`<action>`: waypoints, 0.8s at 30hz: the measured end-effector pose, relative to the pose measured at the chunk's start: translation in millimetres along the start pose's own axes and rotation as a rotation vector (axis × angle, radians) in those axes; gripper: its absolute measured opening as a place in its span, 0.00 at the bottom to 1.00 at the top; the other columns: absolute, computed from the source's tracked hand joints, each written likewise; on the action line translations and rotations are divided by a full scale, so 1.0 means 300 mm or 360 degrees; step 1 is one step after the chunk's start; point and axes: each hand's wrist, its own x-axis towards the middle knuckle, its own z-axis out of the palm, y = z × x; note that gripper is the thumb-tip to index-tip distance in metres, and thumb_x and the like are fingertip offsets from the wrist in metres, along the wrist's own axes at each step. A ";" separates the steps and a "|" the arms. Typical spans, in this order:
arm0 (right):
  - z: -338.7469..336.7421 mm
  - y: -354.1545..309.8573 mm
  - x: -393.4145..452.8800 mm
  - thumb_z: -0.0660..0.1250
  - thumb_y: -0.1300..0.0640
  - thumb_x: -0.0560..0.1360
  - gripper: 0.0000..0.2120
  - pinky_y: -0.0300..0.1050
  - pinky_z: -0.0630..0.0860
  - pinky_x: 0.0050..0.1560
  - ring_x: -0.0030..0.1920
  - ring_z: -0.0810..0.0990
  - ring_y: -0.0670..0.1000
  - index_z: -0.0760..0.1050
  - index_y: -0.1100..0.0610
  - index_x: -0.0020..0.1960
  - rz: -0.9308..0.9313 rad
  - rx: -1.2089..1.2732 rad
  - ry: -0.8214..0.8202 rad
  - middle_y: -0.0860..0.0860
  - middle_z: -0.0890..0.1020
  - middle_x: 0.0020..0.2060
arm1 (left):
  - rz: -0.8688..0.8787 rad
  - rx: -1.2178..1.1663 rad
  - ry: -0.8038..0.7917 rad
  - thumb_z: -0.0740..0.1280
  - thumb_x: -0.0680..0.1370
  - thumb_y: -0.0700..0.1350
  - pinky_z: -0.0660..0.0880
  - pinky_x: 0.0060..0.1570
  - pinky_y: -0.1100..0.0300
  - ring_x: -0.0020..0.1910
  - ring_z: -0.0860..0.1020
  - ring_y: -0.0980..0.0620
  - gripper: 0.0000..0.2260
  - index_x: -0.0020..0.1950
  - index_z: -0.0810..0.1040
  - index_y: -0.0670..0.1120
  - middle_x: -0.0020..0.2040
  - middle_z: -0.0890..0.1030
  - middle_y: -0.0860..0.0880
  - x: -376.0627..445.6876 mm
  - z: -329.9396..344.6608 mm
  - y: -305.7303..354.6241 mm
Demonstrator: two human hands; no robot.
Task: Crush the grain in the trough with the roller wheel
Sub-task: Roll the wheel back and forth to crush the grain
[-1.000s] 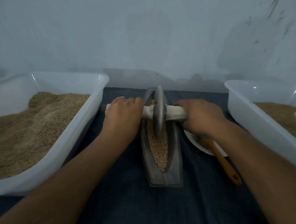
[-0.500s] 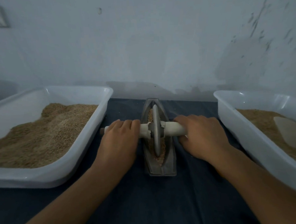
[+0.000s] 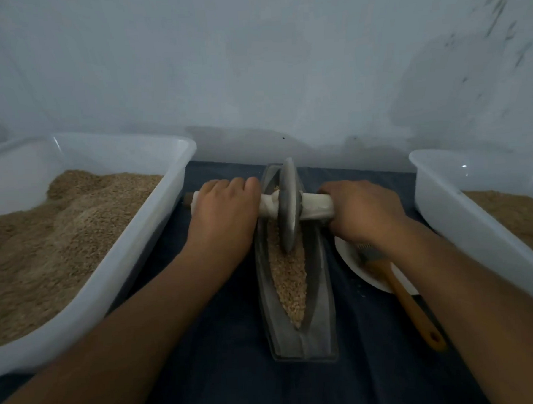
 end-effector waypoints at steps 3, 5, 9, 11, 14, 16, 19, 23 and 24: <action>-0.006 0.016 0.068 0.74 0.49 0.70 0.19 0.43 0.64 0.33 0.45 0.75 0.49 0.75 0.39 0.59 -0.0027 0.0018 -0.0115 0.44 0.80 0.50 | -0.0017 0.0032 0.0015 0.67 0.76 0.45 0.66 0.50 0.56 0.48 0.78 0.49 0.10 0.54 0.69 0.50 0.50 0.78 0.50 0.051 0.025 -0.008; -0.011 0.024 0.099 0.74 0.46 0.70 0.21 0.44 0.65 0.35 0.46 0.74 0.49 0.74 0.38 0.61 -0.0055 0.0019 -0.0145 0.43 0.80 0.51 | -0.0034 0.0021 0.0013 0.68 0.76 0.45 0.67 0.49 0.55 0.47 0.78 0.48 0.09 0.54 0.70 0.50 0.49 0.78 0.50 0.071 0.034 -0.012; -0.018 0.023 0.121 0.74 0.44 0.71 0.21 0.44 0.67 0.37 0.45 0.74 0.48 0.73 0.36 0.62 -0.0064 -0.0021 -0.0148 0.41 0.80 0.51 | -0.0061 -0.0007 0.0009 0.68 0.77 0.46 0.68 0.48 0.55 0.47 0.78 0.49 0.09 0.54 0.70 0.50 0.49 0.78 0.51 0.082 0.037 -0.016; -0.019 0.020 0.112 0.73 0.45 0.71 0.19 0.44 0.66 0.35 0.45 0.74 0.48 0.74 0.37 0.60 -0.0056 -0.0028 -0.0132 0.42 0.80 0.50 | -0.0068 -0.0008 0.0013 0.67 0.77 0.45 0.67 0.48 0.55 0.47 0.77 0.49 0.09 0.54 0.69 0.50 0.49 0.77 0.51 0.072 0.031 -0.015; -0.016 0.015 0.067 0.73 0.48 0.70 0.18 0.42 0.62 0.32 0.45 0.76 0.50 0.74 0.39 0.58 -0.0041 -0.0020 -0.0100 0.44 0.81 0.49 | -0.0051 0.0015 0.0018 0.66 0.78 0.45 0.65 0.47 0.56 0.47 0.77 0.50 0.08 0.53 0.68 0.50 0.48 0.77 0.51 0.040 0.014 -0.006; -0.013 0.010 0.018 0.73 0.48 0.71 0.19 0.43 0.63 0.33 0.46 0.78 0.51 0.73 0.39 0.59 -0.0042 -0.0003 -0.0030 0.44 0.81 0.48 | -0.0042 0.0021 0.0000 0.65 0.78 0.44 0.64 0.47 0.57 0.47 0.77 0.50 0.08 0.53 0.68 0.50 0.49 0.77 0.51 0.009 -0.007 0.003; -0.006 0.001 -0.069 0.71 0.48 0.73 0.21 0.46 0.66 0.38 0.48 0.80 0.52 0.70 0.40 0.64 -0.0068 0.0008 0.0090 0.45 0.82 0.50 | -0.0018 0.0044 -0.0007 0.64 0.78 0.43 0.64 0.48 0.57 0.48 0.77 0.50 0.07 0.53 0.68 0.50 0.50 0.78 0.51 -0.046 -0.049 0.021; -0.006 -0.008 -0.182 0.70 0.48 0.73 0.22 0.48 0.68 0.42 0.51 0.80 0.53 0.68 0.43 0.65 -0.0146 0.0007 0.0222 0.46 0.80 0.53 | 0.0019 0.0055 -0.0031 0.66 0.77 0.44 0.67 0.61 0.56 0.52 0.76 0.49 0.11 0.57 0.69 0.50 0.53 0.78 0.50 -0.138 -0.099 0.045; -0.011 -0.012 -0.206 0.70 0.48 0.74 0.22 0.48 0.67 0.43 0.51 0.79 0.52 0.68 0.43 0.65 -0.0162 0.0003 0.0243 0.46 0.80 0.53 | 0.0025 0.0056 -0.0045 0.67 0.76 0.44 0.66 0.65 0.55 0.54 0.76 0.49 0.13 0.58 0.69 0.50 0.55 0.77 0.50 -0.159 -0.109 0.048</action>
